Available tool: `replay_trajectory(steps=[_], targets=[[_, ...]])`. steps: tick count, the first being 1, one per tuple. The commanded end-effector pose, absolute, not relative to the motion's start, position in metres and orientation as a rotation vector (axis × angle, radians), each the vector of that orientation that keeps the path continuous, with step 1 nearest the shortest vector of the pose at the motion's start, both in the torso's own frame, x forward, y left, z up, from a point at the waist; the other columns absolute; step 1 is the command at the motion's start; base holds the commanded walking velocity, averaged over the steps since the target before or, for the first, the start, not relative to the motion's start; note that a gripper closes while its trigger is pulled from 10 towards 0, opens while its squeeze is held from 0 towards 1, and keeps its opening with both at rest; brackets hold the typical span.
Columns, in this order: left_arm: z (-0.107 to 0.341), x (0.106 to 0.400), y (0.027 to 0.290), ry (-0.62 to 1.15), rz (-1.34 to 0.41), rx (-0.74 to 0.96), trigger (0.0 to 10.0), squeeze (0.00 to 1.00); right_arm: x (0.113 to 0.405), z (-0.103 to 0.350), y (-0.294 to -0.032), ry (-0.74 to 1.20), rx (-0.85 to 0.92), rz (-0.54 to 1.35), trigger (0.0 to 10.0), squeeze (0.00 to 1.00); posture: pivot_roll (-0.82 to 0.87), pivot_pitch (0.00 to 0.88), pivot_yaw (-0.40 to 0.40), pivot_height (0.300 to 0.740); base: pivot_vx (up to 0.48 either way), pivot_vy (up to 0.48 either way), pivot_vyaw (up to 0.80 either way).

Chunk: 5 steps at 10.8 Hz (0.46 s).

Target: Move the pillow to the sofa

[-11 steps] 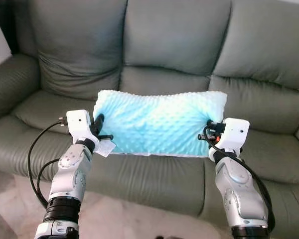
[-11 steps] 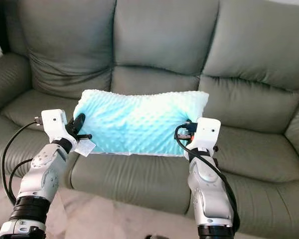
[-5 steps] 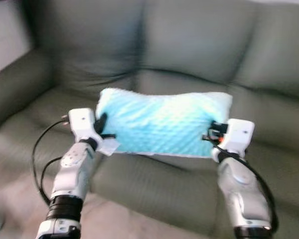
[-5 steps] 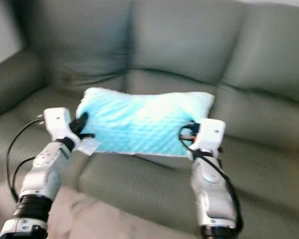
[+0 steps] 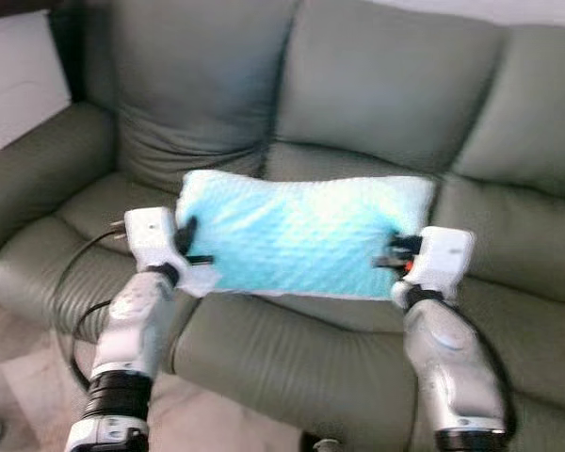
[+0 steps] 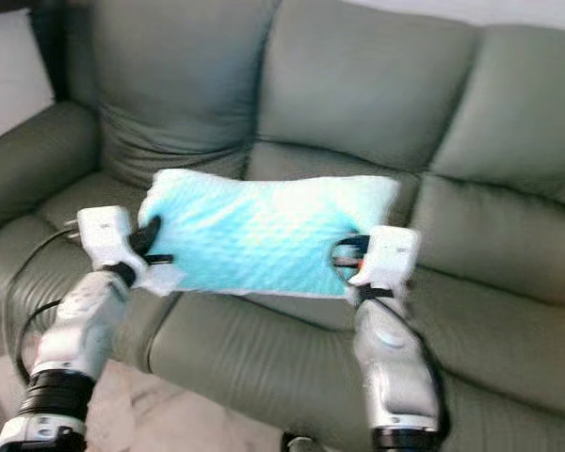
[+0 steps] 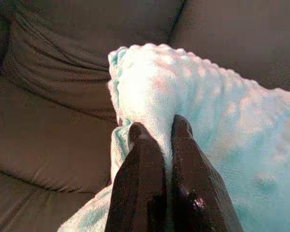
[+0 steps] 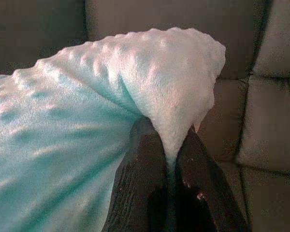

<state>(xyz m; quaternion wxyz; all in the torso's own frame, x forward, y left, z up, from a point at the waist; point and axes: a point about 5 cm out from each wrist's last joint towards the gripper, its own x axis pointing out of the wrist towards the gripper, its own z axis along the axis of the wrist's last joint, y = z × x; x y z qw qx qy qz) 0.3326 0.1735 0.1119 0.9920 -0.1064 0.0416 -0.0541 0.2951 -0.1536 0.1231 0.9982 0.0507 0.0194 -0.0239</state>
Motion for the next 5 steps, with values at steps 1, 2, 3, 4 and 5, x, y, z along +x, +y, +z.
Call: replay_trajectory(steps=[1,2,3,4,5], targets=[[0.1135,0.3341,0.1706,0.094,-0.105,-0.226,10.0,0.0,0.2953,0.13,-0.159,0.007,0.09,-0.065,10.0,0.0,-0.12,0.073,-0.028,0.74,0.0,0.0,0.0],[0.113,0.3342,0.1703,0.097,-0.105,-0.229,10.0,0.0,0.2953,0.1297,-0.159,0.008,0.09,-0.065,10.0,0.0,-0.12,0.074,-0.03,0.74,0.0,0.0,0.0],[0.1122,0.3344,0.1705,0.105,-0.098,-0.228,10.0,0.0,0.2955,0.1294,-0.159,0.009,0.091,-0.064,10.0,0.0,-0.12,0.075,-0.029,0.74,0.0,0.0,0.0],[0.1114,0.3348,0.1711,0.113,-0.087,-0.228,10.0,0.0,0.2955,0.1295,-0.1589,0.009,0.092,-0.065,10.0,0.0,-0.12,0.074,-0.03,0.74,0.0,0.0,0.0],[0.1101,0.3352,0.1715,0.128,-0.068,-0.248,10.0,0.0,0.2956,0.1297,-0.1588,0.009,0.091,-0.065,10.0,0.0,-0.12,0.074,-0.03,0.74,0.0,0.0,0.0]])
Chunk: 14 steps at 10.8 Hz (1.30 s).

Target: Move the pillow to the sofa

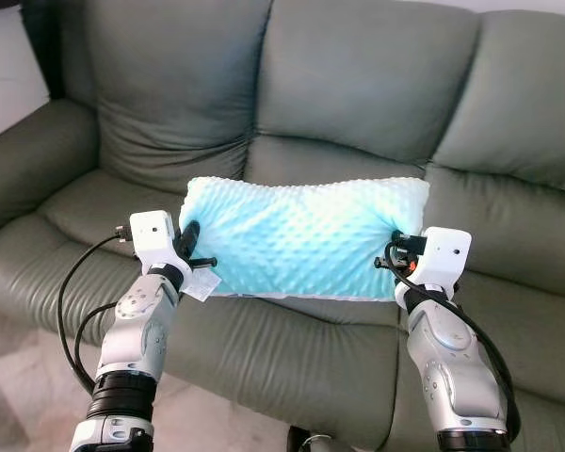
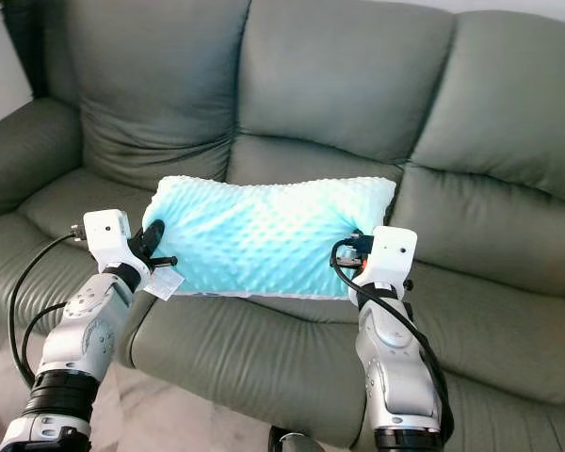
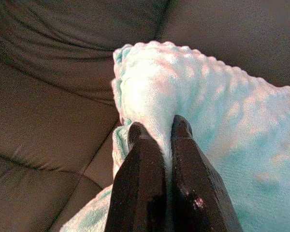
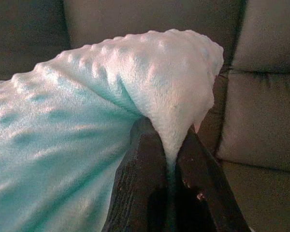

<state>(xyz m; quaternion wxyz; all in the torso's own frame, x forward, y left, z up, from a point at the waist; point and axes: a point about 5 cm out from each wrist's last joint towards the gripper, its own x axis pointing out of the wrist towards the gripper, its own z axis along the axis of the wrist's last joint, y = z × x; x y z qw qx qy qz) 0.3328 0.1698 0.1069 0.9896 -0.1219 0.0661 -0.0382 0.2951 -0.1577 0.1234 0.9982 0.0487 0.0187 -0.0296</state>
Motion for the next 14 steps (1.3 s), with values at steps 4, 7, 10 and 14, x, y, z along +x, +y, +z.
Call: replay_trajectory(steps=[4,7,10,14], targets=[[0.1085,0.3356,0.1713,0.147,-0.062,-0.246,10.0,0.0,0.2952,0.1294,-0.16,0.01,0.091,-0.065,10.0,0.0,-0.12,0.075,-0.032,0.74,0.0,0.24,0.0],[0.1073,0.3352,0.1715,0.155,-0.061,-0.238,10.0,0.0,0.2948,0.1294,-0.1605,0.011,0.089,-0.064,10.0,0.0,-0.12,0.077,-0.035,0.74,0.0,0.48,0.0],[0.1059,0.335,0.1711,0.168,-0.06,-0.239,10.0,0.0,0.2947,0.1294,-0.1606,0.012,0.089,-0.064,10.0,0.0,-0.12,0.077,-0.035,0.74,0.0,0.48,0.0],[0.1059,0.335,0.1711,0.168,-0.06,-0.239,10.0,0.0,0.2947,0.1294,-0.1606,0.012,0.089,-0.064,10.0,0.0,-0.12,0.077,-0.035,0.74,0.0,0.48,0.0]])
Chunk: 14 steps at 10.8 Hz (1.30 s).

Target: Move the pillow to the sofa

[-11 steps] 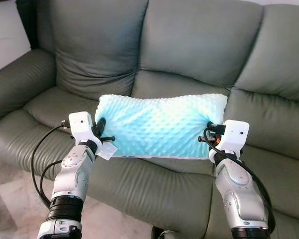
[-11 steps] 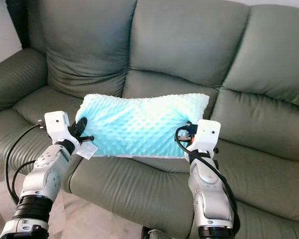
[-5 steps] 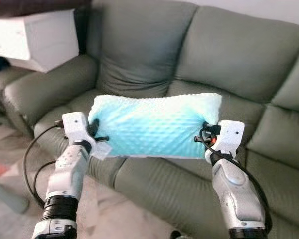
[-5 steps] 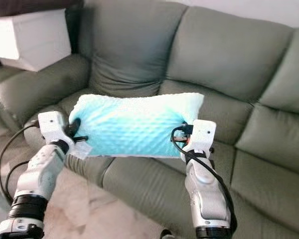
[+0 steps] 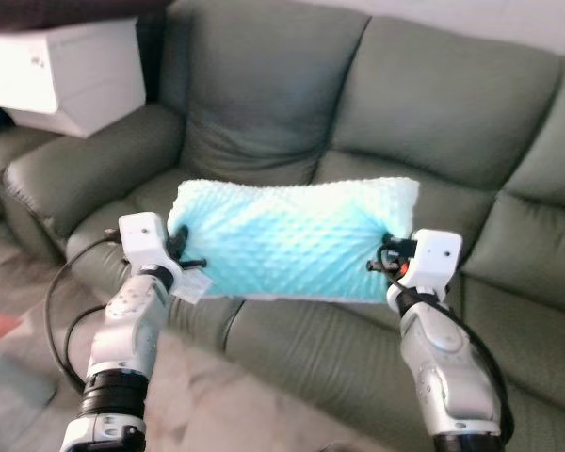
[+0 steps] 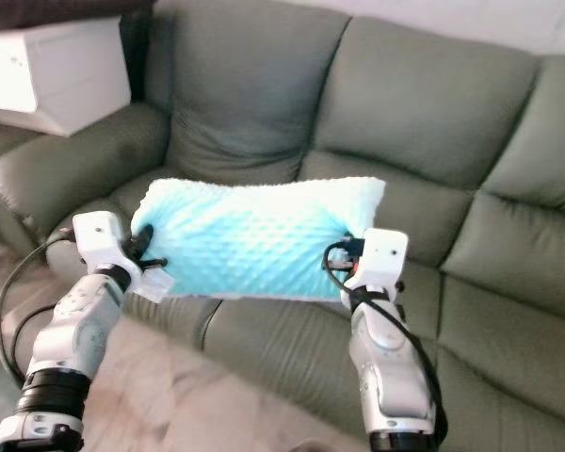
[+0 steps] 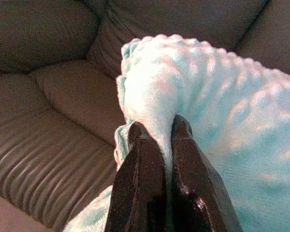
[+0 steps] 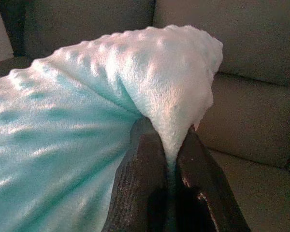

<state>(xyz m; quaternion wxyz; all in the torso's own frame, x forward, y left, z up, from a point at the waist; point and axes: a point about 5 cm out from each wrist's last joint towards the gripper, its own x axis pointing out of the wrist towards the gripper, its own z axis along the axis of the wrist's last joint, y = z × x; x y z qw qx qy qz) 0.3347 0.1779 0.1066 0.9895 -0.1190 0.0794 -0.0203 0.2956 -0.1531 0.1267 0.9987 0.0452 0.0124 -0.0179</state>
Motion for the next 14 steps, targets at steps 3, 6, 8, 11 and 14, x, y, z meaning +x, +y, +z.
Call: replay_trajectory(steps=[3,6,8,11,14], targets=[[0.106,0.335,0.171,0.168,-0.06,-0.239,10.0,0.0,0.295,0.129,-0.161,0.012,0.089,-0.064,10.0,0.0,-0.12,0.077,-0.035,0.74,0.0,0.48,0.0],[0.107,0.335,0.167,0.155,-0.084,-0.221,10.0,0.0,0.294,0.129,-0.161,0.016,0.085,-0.067,10.0,0.0,-0.12,0.076,-0.034,0.74,0.0,0.32,0.0],[0.107,0.334,0.162,0.152,-0.106,-0.219,10.0,0.0,0.294,0.128,-0.161,0.019,0.081,-0.069,10.0,0.0,-0.12,0.072,-0.036,0.74,0.0,0.0,0.0],[0.107,0.334,0.161,0.15,-0.112,-0.219,10.0,0.0,0.295,0.128,-0.162,0.018,0.077,-0.069,10.0,0.0,-0.12,0.064,-0.036,0.74,0.0,0.0,0.0],[0.107,0.334,0.161,0.149,-0.113,-0.222,10.0,0.0,0.295,0.129,-0.162,0.018,0.078,-0.068,10.0,0.0,-0.12,0.065,-0.037,0.74,0.0,0.0,0.0]])
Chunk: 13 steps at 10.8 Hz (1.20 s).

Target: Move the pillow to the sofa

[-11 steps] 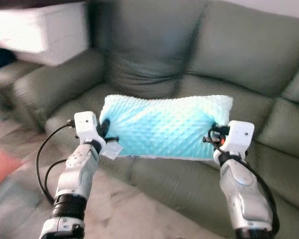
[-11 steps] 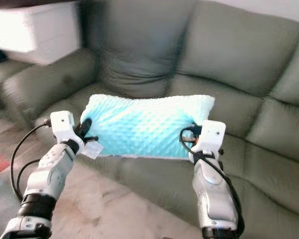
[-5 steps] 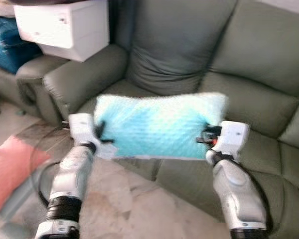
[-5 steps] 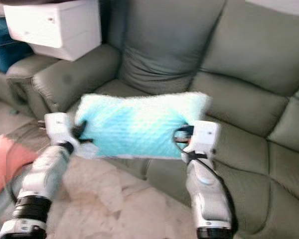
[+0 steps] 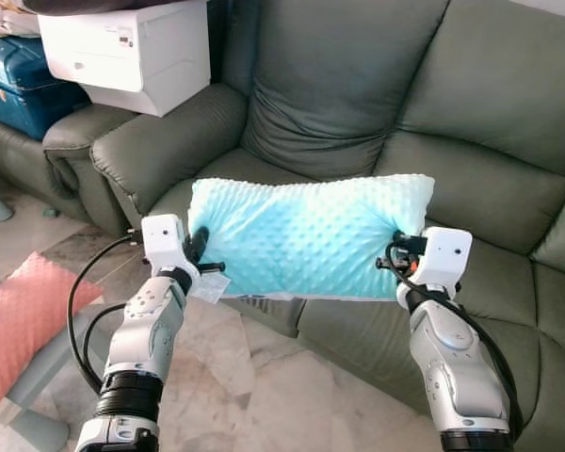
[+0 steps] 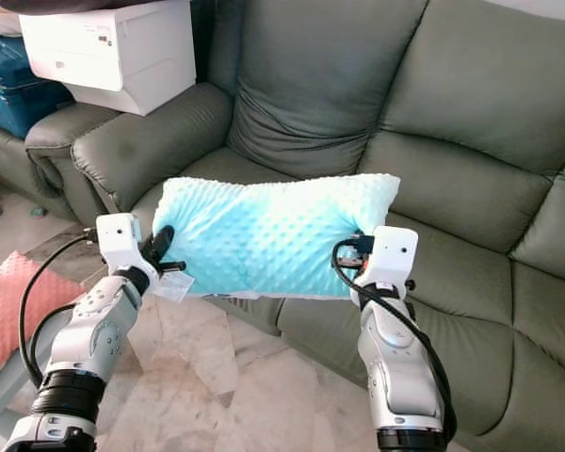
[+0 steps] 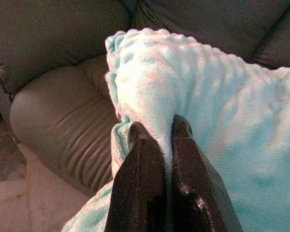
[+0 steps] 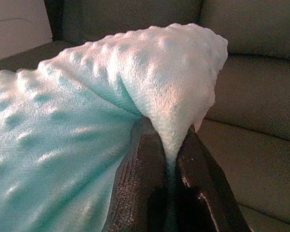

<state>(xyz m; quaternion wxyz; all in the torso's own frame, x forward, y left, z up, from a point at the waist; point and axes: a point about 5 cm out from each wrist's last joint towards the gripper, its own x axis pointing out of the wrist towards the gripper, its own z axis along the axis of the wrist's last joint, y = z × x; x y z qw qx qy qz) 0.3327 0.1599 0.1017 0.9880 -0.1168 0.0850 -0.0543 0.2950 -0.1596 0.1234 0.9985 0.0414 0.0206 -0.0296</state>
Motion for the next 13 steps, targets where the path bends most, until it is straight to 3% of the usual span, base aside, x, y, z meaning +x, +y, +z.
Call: replay_trajectory(steps=[1,2,8,13], targets=[[0.1066,0.3339,0.1607,0.151,-0.112,-0.222,10.0,0.0,0.295,0.1284,-0.1623,0.019,0.077,-0.069,10.0,0.0,-0.12,0.066,-0.038,0.74,0.0,0.0,0.0],[0.1062,0.3337,0.1604,0.153,-0.111,-0.224,10.0,0.0,0.295,0.1279,-0.1625,0.026,0.078,-0.069,10.0,0.0,-0.12,0.068,-0.038,0.74,0.0,0.0,0.0],[0.1068,0.3333,0.1607,0.149,-0.11,-0.295,10.0,0.0,0.2944,0.1262,-0.1633,0.042,0.081,-0.069,10.0,0.0,-0.12,0.071,-0.042,0.74,0.0,0.0,-0.79],[0.1022,0.3302,0.1657,0.158,-0.082,-0.249,10.0,0.0,0.2947,0.1267,-0.1634,0.039,0.088,-0.07,10.0,0.0,-0.11,0.066,-0.044,0.74,0.0,0.0,-0.78]])
